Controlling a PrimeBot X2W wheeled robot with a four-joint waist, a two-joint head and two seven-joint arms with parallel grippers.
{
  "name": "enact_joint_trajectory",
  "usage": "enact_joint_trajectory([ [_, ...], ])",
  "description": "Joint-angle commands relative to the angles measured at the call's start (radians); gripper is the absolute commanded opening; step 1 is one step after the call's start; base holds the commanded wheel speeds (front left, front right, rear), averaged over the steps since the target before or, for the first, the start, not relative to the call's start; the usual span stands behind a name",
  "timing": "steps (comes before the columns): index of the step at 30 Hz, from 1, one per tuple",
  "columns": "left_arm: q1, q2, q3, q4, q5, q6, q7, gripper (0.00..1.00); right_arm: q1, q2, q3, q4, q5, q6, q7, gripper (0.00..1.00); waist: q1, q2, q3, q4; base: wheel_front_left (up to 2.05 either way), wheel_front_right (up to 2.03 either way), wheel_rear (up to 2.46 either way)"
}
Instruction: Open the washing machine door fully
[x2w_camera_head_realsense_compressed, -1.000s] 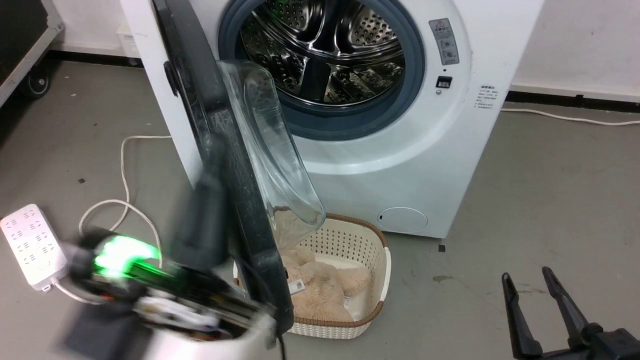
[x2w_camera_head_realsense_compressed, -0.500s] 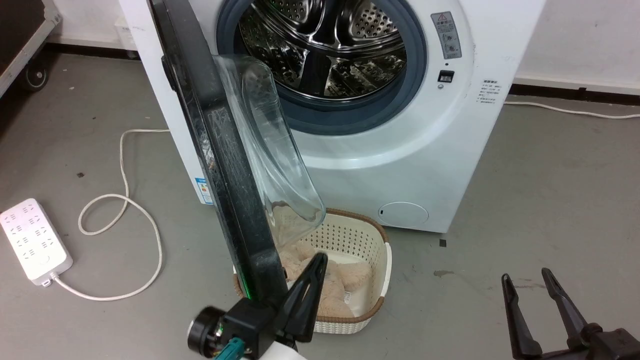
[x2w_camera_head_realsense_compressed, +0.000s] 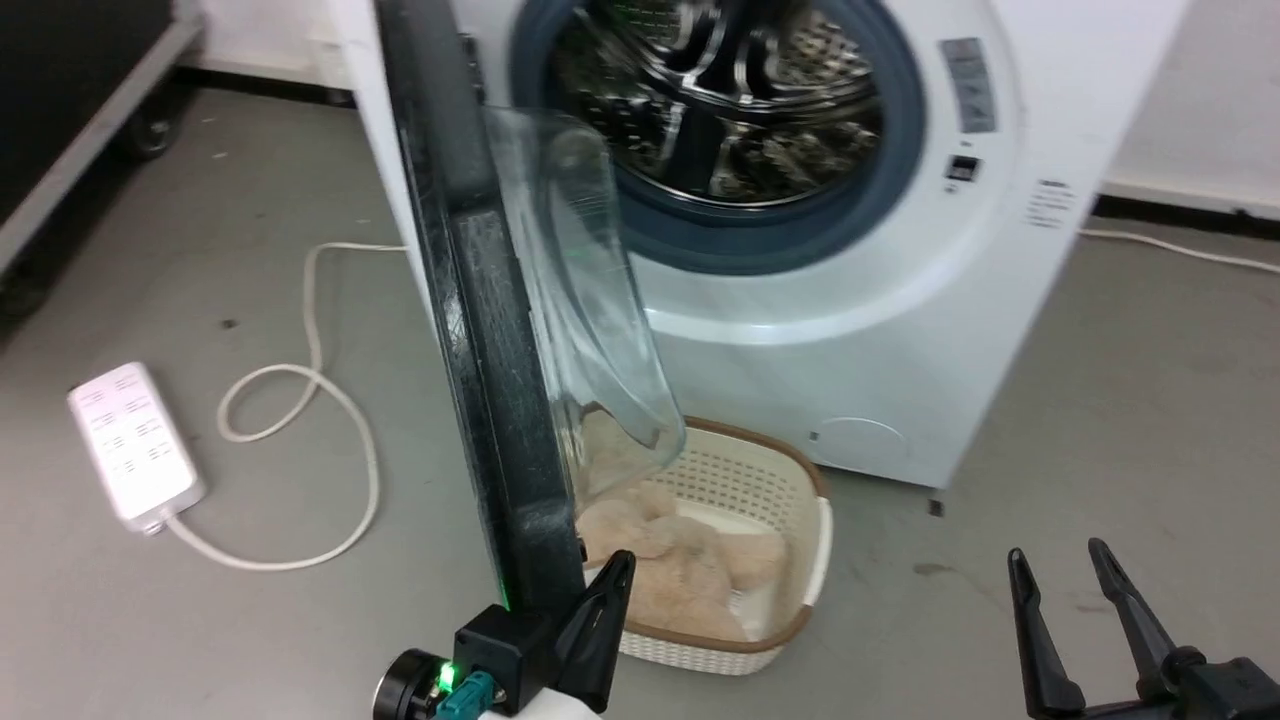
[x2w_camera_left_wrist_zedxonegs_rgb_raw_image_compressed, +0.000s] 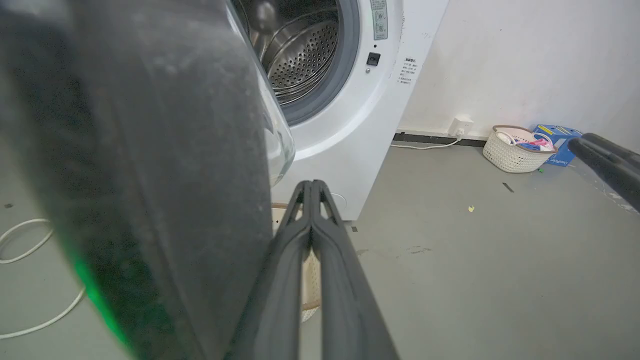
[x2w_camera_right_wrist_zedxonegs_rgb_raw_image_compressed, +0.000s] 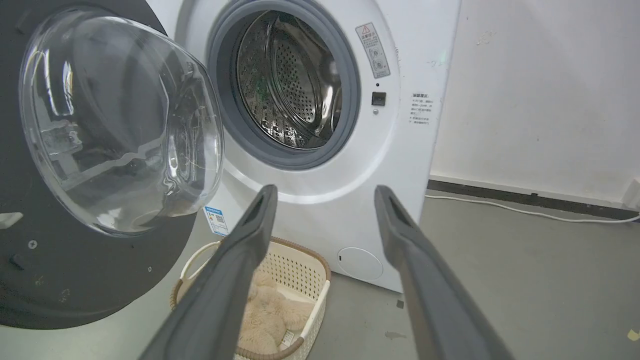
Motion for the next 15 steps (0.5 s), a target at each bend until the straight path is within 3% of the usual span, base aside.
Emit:
enact_joint_trajectory([
  [1, 0.009, 0.012, 0.016, 0.001, -0.004, 0.012, -0.004, 0.0, 0.002, 0.003, 0.003, 0.003, 0.007, 0.0, -0.005, 1.0, 0.0, -0.0001, -0.007, 0.036, 0.0, 0.0, 0.0],
  [10, 0.027, 0.041, 0.064, -0.023, -0.015, 0.05, -0.002, 0.0, 0.009, 0.003, 0.004, 0.009, 0.011, 0.0, -0.005, 1.0, 0.0, -0.0001, -0.002, 0.217, 0.0, 0.0, 0.0],
  [15, 0.016, 0.072, 0.119, -0.036, -0.029, 0.067, -0.001, 0.0, -0.007, 0.003, 0.018, 0.011, -0.003, 0.0, -0.005, 1.0, 0.0, -0.0001, 0.021, 0.266, 0.0, 0.0, 0.0],
])
